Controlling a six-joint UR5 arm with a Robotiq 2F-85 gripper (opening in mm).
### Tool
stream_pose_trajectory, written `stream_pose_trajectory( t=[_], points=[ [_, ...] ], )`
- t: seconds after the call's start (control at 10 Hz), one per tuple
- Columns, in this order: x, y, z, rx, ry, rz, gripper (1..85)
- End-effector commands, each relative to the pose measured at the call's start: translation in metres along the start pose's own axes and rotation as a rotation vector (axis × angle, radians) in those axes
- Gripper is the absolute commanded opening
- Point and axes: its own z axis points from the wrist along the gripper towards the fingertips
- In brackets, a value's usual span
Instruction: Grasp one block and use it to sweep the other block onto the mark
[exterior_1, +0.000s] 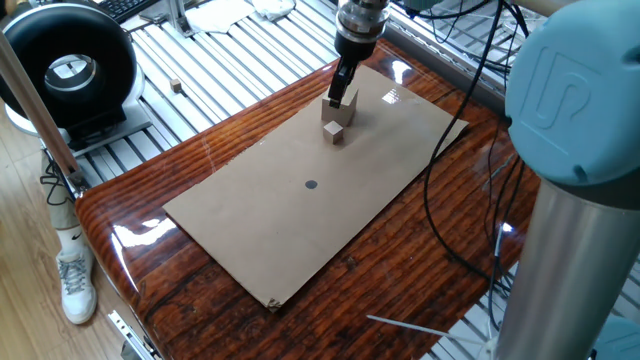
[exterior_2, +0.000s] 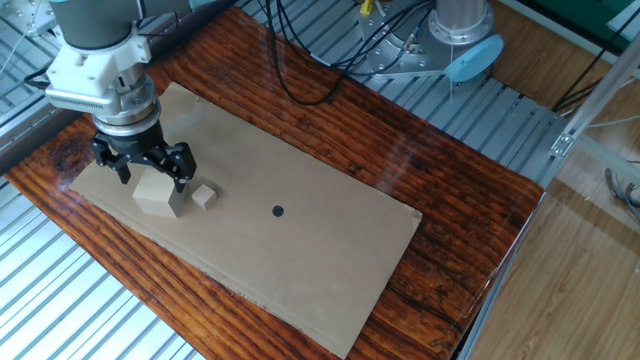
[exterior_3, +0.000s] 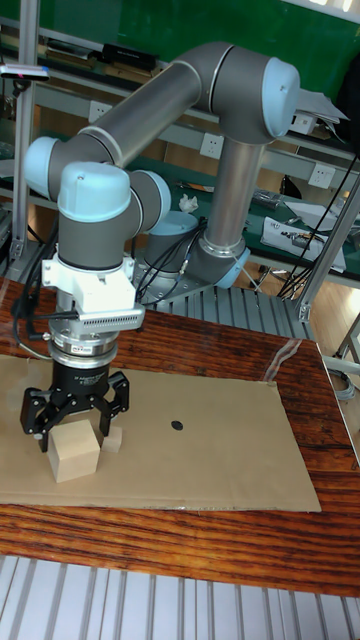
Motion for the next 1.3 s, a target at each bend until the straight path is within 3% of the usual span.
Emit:
stream_pose_trajectory(
  t=[0.0, 0.2, 0.8, 1.2],
  points=[
    [-0.0016, 0.0038, 0.0048, -0.025, -0.026, 0.029, 85.0],
    [-0.0026, 0.0027, 0.0053, -0.021, -0.032, 0.029, 84.0],
    [0.0017, 0.0003, 0.0064, -0.012, -0.017, 0.036, 62.7],
    [0.0030, 0.0023, 0.0073, -0.020, -0.016, 0.044, 55.3]
  ],
)
